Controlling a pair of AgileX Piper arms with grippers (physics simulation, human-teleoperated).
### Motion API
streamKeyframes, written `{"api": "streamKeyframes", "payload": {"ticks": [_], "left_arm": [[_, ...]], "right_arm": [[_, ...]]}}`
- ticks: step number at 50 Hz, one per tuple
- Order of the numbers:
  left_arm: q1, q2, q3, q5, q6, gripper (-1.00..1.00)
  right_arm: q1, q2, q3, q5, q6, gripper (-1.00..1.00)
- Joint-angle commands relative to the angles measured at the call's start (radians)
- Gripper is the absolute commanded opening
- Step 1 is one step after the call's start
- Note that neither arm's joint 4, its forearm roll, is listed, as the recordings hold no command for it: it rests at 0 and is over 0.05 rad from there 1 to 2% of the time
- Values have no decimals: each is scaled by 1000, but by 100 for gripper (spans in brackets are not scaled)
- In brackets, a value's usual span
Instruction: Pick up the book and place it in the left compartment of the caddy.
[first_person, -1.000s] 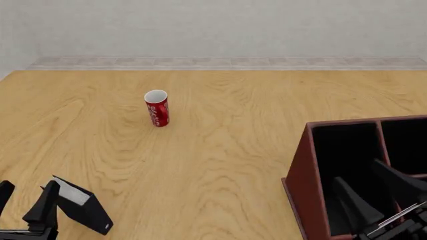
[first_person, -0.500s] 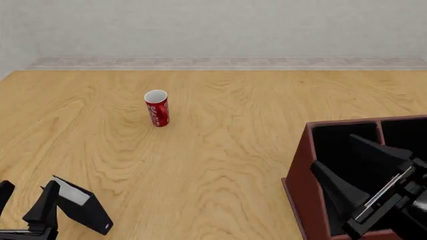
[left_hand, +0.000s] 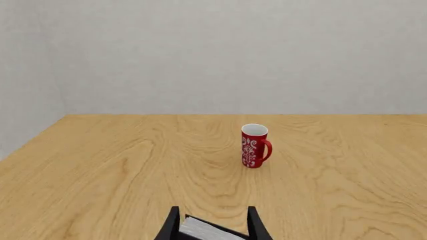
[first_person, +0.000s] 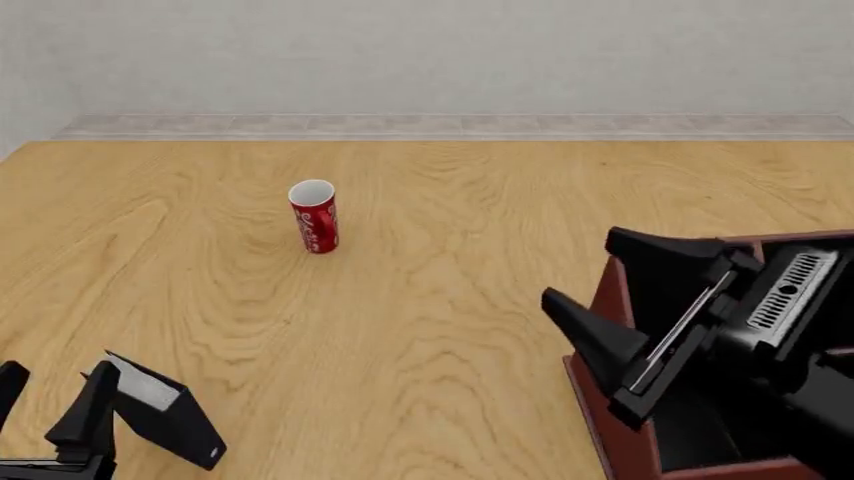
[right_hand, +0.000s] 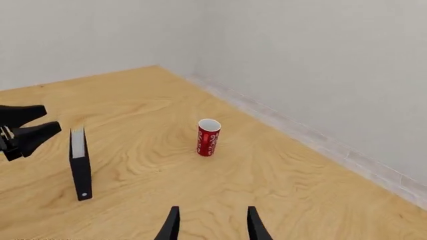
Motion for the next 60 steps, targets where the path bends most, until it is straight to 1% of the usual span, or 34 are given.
{"api": "streamKeyframes", "payload": {"ticks": [1,2,9,11,13,16,22,23,36,37,41,43,47,55,60], "left_arm": [[0,0,0,0,0,100],[0,0,0,0,0,100],[0,0,0,0,0,100],[0,0,0,0,0,100],[0,0,0,0,0,100],[0,0,0,0,0,100],[0,0,0,0,0,100],[0,0,0,0,0,100],[0,0,0,0,0,100],[0,0,0,0,0,100],[0,0,0,0,0,100],[0,0,0,0,0,100],[0,0,0,0,0,100],[0,0,0,0,0,100],[0,0,0,0,0,100]], "right_arm": [[45,80,-69,33,6,100],[52,91,-74,37,-3,100],[77,128,-92,42,-8,100],[83,138,-97,47,6,100],[96,153,-102,54,-1,100],[107,157,-113,67,9,100],[137,198,-144,85,7,100],[141,206,-150,88,15,100],[194,291,-190,83,5,100],[198,298,-196,85,14,100],[206,315,-201,83,9,100],[213,325,-206,83,17,100],[221,365,-218,70,4,100],[249,415,-252,72,7,100],[250,452,-272,72,-1,100]]}}
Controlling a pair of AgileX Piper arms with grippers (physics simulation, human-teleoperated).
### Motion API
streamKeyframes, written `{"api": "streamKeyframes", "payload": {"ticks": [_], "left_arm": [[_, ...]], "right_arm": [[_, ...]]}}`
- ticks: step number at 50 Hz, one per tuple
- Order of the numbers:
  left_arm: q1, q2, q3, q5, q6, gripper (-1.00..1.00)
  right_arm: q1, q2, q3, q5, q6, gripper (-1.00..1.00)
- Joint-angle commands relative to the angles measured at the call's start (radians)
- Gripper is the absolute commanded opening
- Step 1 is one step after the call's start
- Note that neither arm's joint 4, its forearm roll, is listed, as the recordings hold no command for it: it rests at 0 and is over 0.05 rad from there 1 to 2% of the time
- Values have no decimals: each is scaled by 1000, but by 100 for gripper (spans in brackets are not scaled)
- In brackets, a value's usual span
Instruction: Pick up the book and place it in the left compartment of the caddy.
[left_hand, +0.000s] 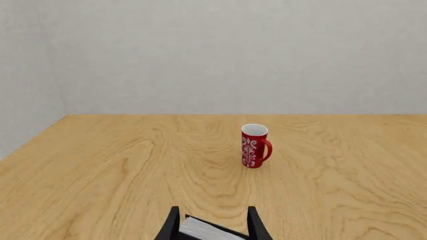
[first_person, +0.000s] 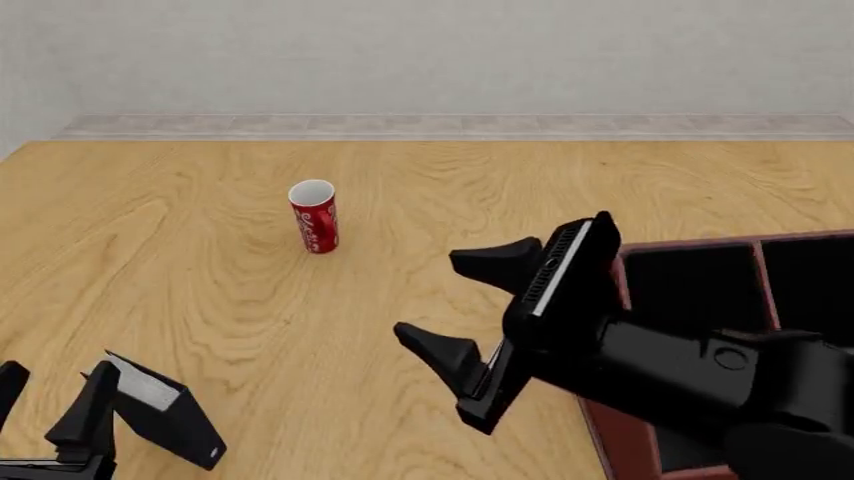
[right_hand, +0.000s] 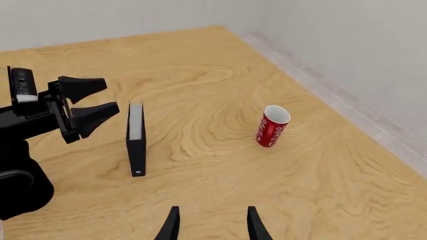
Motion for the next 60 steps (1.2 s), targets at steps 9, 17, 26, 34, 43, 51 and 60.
{"api": "streamKeyframes", "payload": {"ticks": [9,17,26,34,43,51,60], "left_arm": [[0,0,0,0,0,100],[0,0,0,0,0,100],[0,0,0,0,0,100],[0,0,0,0,0,100],[0,0,0,0,0,100],[0,0,0,0,0,100],[0,0,0,0,0,100]], "right_arm": [[34,112,-62,10,4,100],[48,153,-76,1,4,100],[70,212,-105,-10,4,100],[89,233,-114,-14,9,100],[107,266,-135,-22,18,100],[128,309,-162,-34,23,100],[141,368,-202,-51,28,100]]}}
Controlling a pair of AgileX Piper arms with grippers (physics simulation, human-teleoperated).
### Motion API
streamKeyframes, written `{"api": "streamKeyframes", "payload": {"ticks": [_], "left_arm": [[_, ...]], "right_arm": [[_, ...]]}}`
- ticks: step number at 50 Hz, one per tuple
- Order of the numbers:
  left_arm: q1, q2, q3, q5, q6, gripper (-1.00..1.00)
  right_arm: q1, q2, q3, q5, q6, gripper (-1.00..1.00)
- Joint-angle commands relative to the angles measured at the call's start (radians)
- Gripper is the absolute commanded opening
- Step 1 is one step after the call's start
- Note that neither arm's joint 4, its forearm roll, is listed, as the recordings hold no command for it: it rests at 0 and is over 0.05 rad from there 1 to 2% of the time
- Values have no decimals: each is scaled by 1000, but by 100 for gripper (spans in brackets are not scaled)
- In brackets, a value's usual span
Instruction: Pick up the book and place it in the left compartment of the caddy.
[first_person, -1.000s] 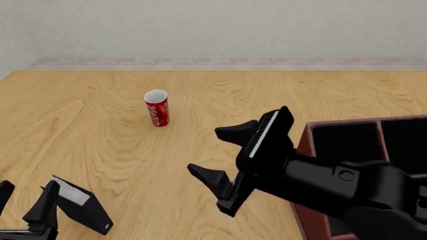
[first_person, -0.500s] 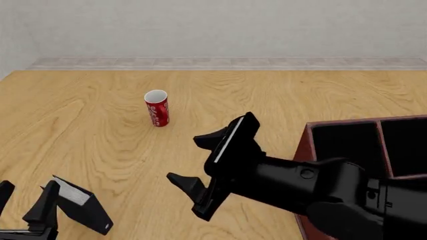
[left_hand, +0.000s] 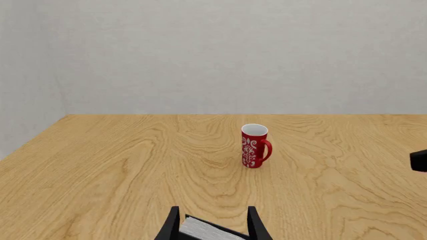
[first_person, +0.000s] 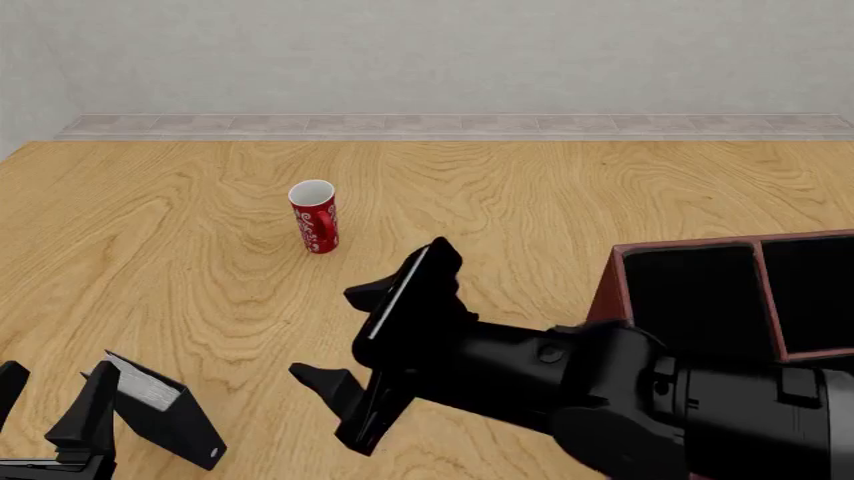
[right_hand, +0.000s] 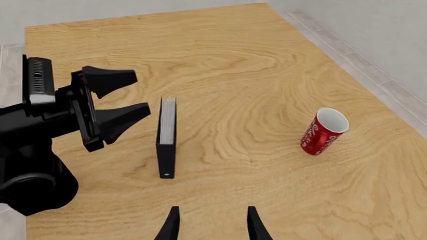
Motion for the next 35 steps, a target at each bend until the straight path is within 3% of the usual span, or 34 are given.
{"api": "streamKeyframes", "payload": {"ticks": [1,35], "left_arm": [[0,0,0,0,0,100],[0,0,0,0,0,100]], "right_arm": [[19,69,-46,-16,5,100],[74,188,-94,-68,46,100]]}}
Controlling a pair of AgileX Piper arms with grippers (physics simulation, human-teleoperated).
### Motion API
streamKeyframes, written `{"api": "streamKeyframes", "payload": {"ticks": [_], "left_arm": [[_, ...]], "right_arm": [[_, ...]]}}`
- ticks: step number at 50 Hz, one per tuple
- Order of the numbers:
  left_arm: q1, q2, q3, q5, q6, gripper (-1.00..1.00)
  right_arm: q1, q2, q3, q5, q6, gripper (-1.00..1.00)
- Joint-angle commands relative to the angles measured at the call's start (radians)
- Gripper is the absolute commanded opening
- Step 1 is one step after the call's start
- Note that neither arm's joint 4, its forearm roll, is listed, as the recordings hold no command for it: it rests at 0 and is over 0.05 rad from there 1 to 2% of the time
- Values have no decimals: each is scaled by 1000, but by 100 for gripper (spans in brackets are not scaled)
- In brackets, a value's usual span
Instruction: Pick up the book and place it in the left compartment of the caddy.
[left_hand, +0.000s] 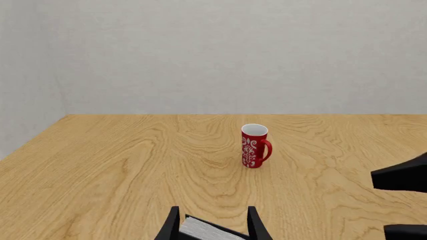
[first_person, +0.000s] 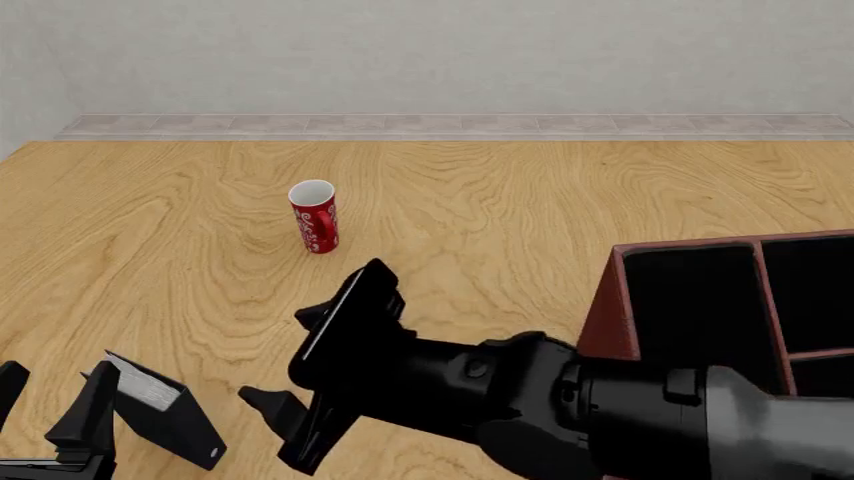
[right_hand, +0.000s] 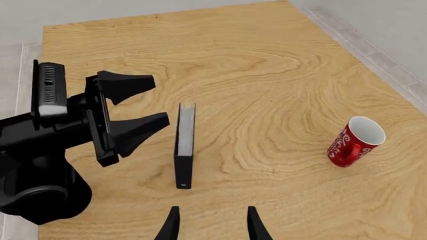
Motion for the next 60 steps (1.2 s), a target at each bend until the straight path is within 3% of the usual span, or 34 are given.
{"api": "streamKeyframes", "payload": {"ticks": [1,60], "left_arm": [[0,0,0,0,0,100],[0,0,0,0,0,100]], "right_arm": [[16,51,-19,-21,19,100],[85,259,-154,-81,71,100]]}}
